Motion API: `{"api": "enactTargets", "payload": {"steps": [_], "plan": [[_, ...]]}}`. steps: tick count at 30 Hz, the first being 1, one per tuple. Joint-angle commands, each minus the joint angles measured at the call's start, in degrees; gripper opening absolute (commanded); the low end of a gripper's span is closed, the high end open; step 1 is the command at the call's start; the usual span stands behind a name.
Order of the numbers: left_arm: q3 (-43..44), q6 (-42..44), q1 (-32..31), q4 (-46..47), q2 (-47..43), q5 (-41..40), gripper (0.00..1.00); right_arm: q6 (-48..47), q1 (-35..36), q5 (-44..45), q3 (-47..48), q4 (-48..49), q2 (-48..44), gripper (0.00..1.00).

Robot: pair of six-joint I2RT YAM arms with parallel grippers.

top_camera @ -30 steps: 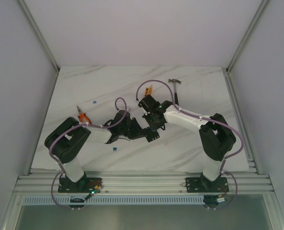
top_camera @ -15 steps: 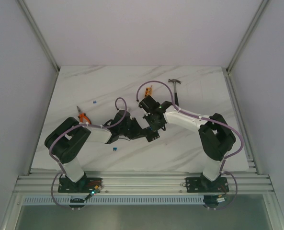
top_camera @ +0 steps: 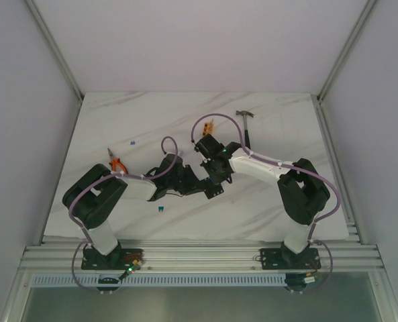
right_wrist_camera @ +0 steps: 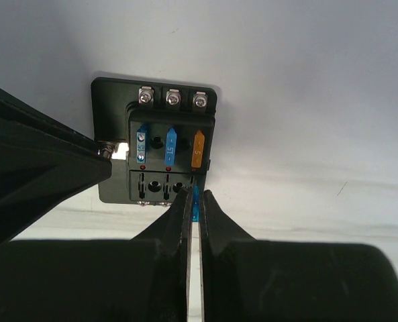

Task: Snap on the fuse box
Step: Install the fuse at the fuse box base.

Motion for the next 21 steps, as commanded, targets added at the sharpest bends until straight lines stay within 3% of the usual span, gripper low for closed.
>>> {"api": "enactTargets", "payload": {"steps": [1, 21], "plan": [[0.3, 0.5, 0.0, -2.9, 0.8, -0.5, 0.28, -0.3, 0.6, -1.1, -1.2, 0.3, 0.9, 0.00], [0.1, 0.3, 0.0, -2.9, 0.1, -0.7, 0.27, -0.2, 0.8, -1.6, -1.2, -0.6, -1.5, 0.00]]}}
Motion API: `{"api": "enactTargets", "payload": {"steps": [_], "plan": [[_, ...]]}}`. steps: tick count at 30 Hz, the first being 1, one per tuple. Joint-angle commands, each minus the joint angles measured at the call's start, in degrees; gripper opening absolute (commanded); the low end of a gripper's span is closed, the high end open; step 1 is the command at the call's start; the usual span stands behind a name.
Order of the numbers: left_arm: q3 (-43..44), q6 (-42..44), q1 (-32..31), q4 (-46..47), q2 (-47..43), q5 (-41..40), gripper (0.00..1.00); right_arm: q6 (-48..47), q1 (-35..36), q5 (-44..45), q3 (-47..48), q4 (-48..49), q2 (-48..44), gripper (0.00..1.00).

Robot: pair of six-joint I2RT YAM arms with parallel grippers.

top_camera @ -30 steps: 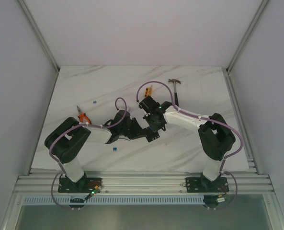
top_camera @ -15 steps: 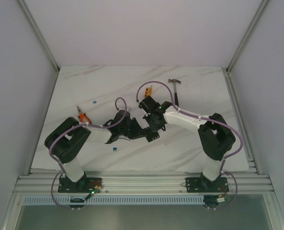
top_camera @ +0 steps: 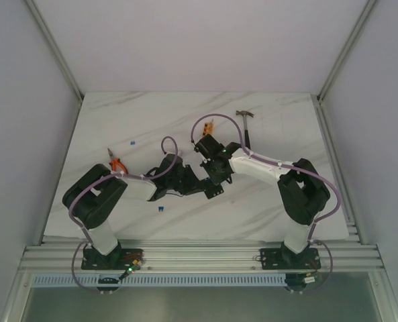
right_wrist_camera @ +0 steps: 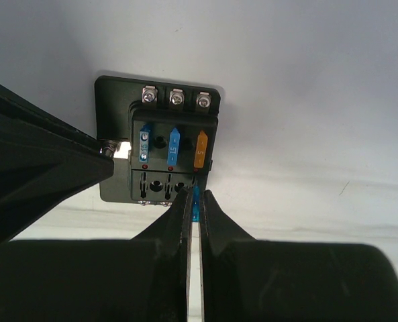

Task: Snap on the fuse box
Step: Install the fuse at the fuse box base.

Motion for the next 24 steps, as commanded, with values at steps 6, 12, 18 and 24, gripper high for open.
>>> {"api": "enactTargets", "payload": {"steps": [6, 12, 18, 24], "plan": [[0.0, 0.3, 0.0, -2.9, 0.0, -0.8, 0.27, 0.1, 0.6, -0.6, -1.0, -0.9, -1.8, 0.00], [0.1, 0.3, 0.0, -2.9, 0.0, -0.7, 0.27, 0.2, 0.6, 0.2, -1.4, -0.7, -1.4, 0.00], [0.1, 0.3, 0.0, -2.9, -0.1, -0.8, 0.27, 0.0, 0.6, 1.2, -1.6, -0.7, -0.5, 0.00], [0.3, 0.2, 0.0, -2.9, 0.0, -0.7, 0.27, 0.2, 0.6, 0.7, -2.2, 0.4, 0.4, 0.00]]}}
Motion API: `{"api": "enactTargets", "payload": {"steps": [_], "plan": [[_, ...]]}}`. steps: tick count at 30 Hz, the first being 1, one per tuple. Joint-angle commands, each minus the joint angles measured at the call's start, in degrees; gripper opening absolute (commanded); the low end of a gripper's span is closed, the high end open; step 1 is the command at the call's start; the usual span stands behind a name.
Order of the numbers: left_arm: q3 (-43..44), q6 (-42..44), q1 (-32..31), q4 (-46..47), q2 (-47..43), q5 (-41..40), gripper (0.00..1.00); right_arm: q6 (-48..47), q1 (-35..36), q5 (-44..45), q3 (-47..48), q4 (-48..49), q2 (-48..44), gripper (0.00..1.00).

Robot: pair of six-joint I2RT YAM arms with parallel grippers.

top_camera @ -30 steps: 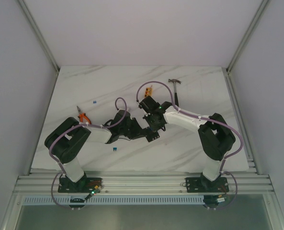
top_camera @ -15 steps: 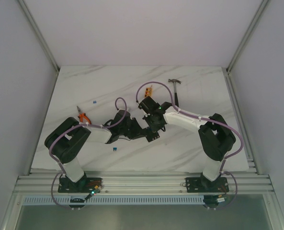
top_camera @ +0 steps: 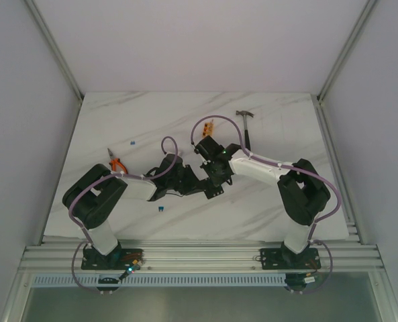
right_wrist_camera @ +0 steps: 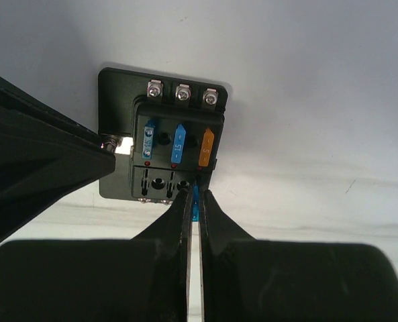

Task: Snap on the fuse box
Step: Install the fuse at the fuse box base.

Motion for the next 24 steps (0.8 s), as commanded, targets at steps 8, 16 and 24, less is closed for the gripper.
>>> {"api": "enactTargets", "payload": {"steps": [8, 16, 24], "plan": [[0.4, 0.2, -0.1, -2.9, 0.2, -0.6, 0.27, 1.3, 0.3, 0.9, -3.6, 2.7, 1.0, 0.00], [0.4, 0.2, 0.0, -3.0, 0.0, -0.6, 0.27, 1.9, 0.4, 1.4, -5.3, 3.5, 0.6, 0.00], [0.2, 0.2, -0.1, -3.1, -0.3, -0.7, 0.27, 2.5, 0.4, 1.4, -5.5, 2.7, -1.3, 0.17]]}}
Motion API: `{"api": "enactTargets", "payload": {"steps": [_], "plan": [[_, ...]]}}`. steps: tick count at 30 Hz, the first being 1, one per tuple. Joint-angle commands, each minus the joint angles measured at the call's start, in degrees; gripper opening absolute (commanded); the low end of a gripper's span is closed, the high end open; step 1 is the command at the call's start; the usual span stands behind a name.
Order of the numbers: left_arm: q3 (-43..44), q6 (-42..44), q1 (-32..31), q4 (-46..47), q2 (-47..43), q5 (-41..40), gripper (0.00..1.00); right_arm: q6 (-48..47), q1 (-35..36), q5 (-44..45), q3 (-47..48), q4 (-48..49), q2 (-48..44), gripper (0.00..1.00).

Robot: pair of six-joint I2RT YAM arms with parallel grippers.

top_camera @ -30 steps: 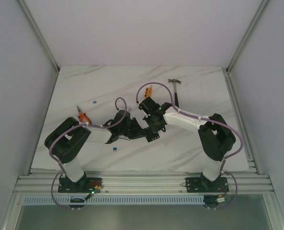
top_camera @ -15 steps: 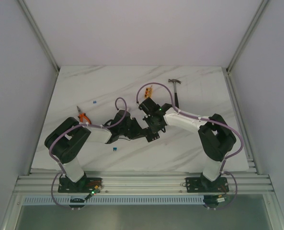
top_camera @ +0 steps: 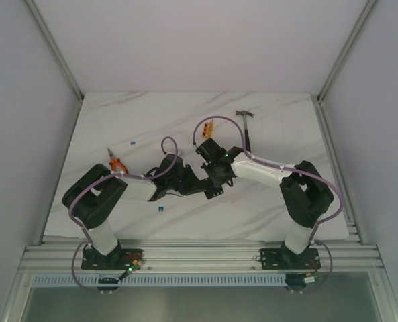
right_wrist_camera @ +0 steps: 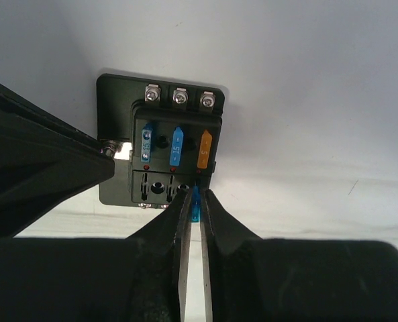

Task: Snap on the fuse box
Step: Install the fuse at the fuse box base.

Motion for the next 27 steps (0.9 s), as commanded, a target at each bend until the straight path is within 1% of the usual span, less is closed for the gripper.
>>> {"api": "enactTargets", "payload": {"steps": [1, 3, 8, 13, 15, 18, 27], "plan": [[0.2, 0.4, -0.1, -3.1, -0.4, -0.7, 0.27, 1.0, 0.2, 0.0, -2.1, -1.2, -0.2, 0.19], [0.2, 0.3, -0.1, -3.1, -0.3, -0.6, 0.27, 1.2, 0.2, -0.5, -1.6, -1.2, -1.1, 0.24], [0.1, 0.3, -0.1, -3.1, -0.3, -0.6, 0.27, 1.4, 0.2, -1.7, -0.5, -1.2, -2.1, 0.30], [0.2, 0.3, 0.0, -3.1, -0.4, -0.6, 0.27, 1.9, 0.2, -1.6, 0.0, -1.2, -2.8, 0.32], [0.2, 0.3, -0.1, -3.1, -0.4, -0.5, 0.27, 2.2, 0.2, -1.5, 0.2, -1.2, -3.4, 0.31], [0.3, 0.4, 0.0, -3.1, -0.3, -0.5, 0.27, 2.4, 0.2, -0.8, 0.3, -1.4, -3.6, 0.27], [0.3, 0.4, 0.0, -3.1, -0.4, -0.5, 0.27, 2.8, 0.2, 0.0, 0.5, -1.8, -1.7, 0.18]]}}
